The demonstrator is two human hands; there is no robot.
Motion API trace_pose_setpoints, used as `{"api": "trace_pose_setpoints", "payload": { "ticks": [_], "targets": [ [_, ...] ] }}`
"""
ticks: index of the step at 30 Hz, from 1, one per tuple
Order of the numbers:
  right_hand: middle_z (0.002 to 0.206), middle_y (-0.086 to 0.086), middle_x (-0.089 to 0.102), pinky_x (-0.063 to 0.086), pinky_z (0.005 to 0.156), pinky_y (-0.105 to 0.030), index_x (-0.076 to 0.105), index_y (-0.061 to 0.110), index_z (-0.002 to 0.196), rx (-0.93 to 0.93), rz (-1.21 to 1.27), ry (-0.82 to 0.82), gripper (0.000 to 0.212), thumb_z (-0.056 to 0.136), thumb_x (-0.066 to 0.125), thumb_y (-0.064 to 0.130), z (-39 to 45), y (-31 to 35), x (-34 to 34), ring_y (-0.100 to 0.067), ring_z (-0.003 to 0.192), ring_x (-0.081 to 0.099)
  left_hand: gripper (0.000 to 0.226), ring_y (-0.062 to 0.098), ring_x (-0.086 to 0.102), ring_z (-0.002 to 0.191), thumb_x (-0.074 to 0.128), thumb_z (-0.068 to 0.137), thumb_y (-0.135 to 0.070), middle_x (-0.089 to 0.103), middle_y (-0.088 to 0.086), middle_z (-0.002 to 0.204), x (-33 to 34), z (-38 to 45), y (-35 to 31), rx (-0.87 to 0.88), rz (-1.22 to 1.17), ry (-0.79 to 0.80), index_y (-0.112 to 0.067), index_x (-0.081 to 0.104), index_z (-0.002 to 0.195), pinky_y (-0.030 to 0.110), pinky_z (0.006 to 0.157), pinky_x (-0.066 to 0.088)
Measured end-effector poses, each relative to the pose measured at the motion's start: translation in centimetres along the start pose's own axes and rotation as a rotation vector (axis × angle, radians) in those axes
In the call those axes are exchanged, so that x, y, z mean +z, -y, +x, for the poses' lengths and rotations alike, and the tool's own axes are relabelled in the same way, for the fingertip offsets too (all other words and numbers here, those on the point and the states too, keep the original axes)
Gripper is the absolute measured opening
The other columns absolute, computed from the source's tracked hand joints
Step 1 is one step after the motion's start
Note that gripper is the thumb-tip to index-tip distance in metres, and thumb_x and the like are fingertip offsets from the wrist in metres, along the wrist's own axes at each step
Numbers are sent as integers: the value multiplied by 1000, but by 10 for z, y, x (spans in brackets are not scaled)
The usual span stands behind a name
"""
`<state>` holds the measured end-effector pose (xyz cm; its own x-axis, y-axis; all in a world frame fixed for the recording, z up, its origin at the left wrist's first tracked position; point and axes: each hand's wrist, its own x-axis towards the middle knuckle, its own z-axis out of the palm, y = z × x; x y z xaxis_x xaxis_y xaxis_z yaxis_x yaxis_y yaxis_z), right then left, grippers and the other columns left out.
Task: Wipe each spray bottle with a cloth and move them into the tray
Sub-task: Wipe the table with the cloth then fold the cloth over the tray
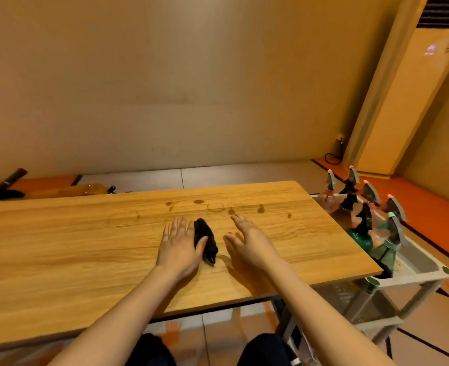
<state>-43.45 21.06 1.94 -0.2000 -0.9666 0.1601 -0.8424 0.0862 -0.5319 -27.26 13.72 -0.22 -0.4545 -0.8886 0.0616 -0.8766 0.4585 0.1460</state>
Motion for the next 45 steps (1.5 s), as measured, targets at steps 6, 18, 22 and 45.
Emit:
{"api": "trace_pose_setpoints", "payload": {
  "ticks": [6, 18, 22, 45],
  "targets": [
    [155, -7, 13, 12, 113, -30, 20, 11, 147, -38, -98, 152, 67, 95, 45, 43, 29, 56, 56, -20, 143, 9, 74, 26, -6, 149, 22, 99, -57, 0, 11, 161, 3, -9, 78, -193, 0, 34, -10, 7, 154, 40, 119, -3],
    [156, -3, 10, 17, 111, -27, 25, 12, 146, -118, -123, 237, 55, 99, 41, 34, 92, 104, 119, -20, 141, 16, 84, 25, -6, 149, 25, 95, -63, -2, 13, 161, 2, -9, 199, -460, -54, 65, -6, 3, 153, 39, 120, 1],
    [156, -4, 13, 13, 113, -27, 27, 12, 146, -292, -140, 323, 54, 98, 43, 30, 107, 136, 146, -18, 142, 12, 88, 24, -7, 149, 25, 94, -65, -4, 12, 161, 2, -8, 191, -460, -51, 52, -4, -1, 152, 39, 120, 0],
    [157, -8, 1, 6, 115, -35, 20, 10, 147, -336, -350, 242, 59, 98, 40, 34, 170, 146, 165, -24, 143, -1, 91, 24, -10, 148, 25, 92, -67, -8, 13, 161, 5, -7, 204, -466, -53, 48, -4, -2, 152, 40, 119, -3]
  ]
}}
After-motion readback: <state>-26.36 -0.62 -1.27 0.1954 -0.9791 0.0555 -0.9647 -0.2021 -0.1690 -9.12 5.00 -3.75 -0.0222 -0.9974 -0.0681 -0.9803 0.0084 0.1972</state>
